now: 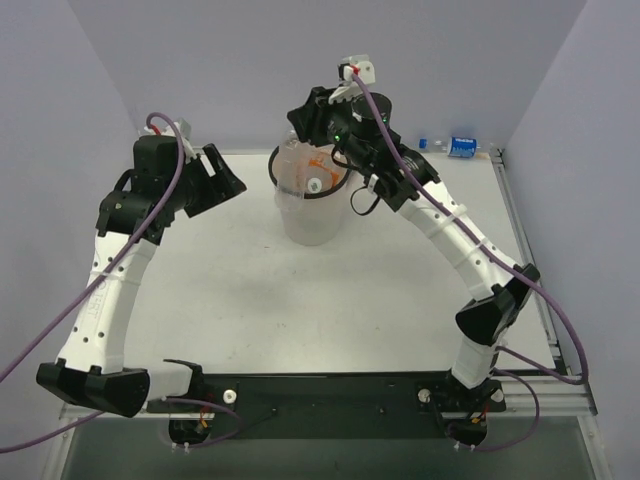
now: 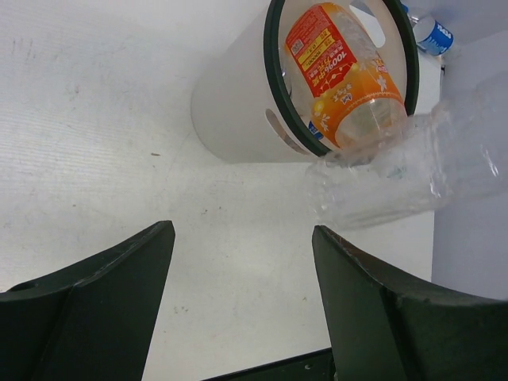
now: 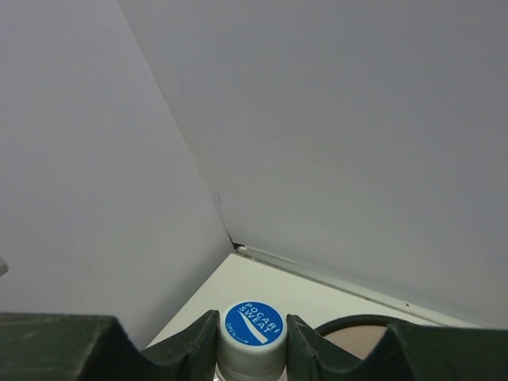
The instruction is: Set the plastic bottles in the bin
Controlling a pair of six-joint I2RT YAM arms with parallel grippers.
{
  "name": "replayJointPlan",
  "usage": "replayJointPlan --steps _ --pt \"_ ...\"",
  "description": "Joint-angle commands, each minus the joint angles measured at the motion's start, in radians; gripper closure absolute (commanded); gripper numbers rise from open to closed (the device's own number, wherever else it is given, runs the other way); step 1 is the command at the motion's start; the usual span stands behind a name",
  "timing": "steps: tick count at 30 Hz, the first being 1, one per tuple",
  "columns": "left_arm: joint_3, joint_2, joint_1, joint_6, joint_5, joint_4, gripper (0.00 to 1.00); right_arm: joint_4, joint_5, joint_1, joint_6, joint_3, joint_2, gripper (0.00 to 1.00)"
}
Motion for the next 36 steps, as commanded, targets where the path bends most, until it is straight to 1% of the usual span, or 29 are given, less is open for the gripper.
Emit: replayJointPlan --steps 1,3,5,10,17,23,24,28,36 --pt "0.021 -0.045 0.007 -0.005 -0.008 -0.03 0.19 0.191 0.021 0.005 -0.017 0.121 0.065 0.88" --pt "0.008 -0.056 0.01 -0.008 -0.012 -0.031 0.19 0.227 0.026 0.005 -0.041 0.158 0.107 0.89" --pt "-0.001 -0.068 0.012 -0.016 -0.015 -0.028 0.19 0.247 0.066 0.006 -0.064 0.188 0.133 0.89" --pt "-0.024 -0.081 0.01 -0.036 -0.001 -0.019 0.19 0.32 0.105 -0.004 -0.135 0.204 0.191 0.9" --pt "-0.024 -0.073 0.01 -0.038 -0.002 -0.016 0.19 0.357 0.093 -0.015 -0.237 0.218 0.264 0.9" --pt "-0.03 -0.067 0.01 -0.041 0.002 -0.005 0.19 0.379 0.036 -0.037 -0.322 0.155 0.265 0.92" --pt "-0.036 -0.067 0.012 -0.041 0.004 -0.005 0.19 0.379 -0.008 -0.037 -0.34 0.143 0.262 0.92" --pt "-0.044 -0.065 0.01 -0.042 0.01 0.005 0.19 0.372 -0.028 -0.035 -0.372 0.097 0.262 0.92" --pt "-0.042 -0.056 0.01 -0.038 0.016 0.013 0.19 0.371 -0.03 -0.015 -0.337 -0.001 0.262 0.91"
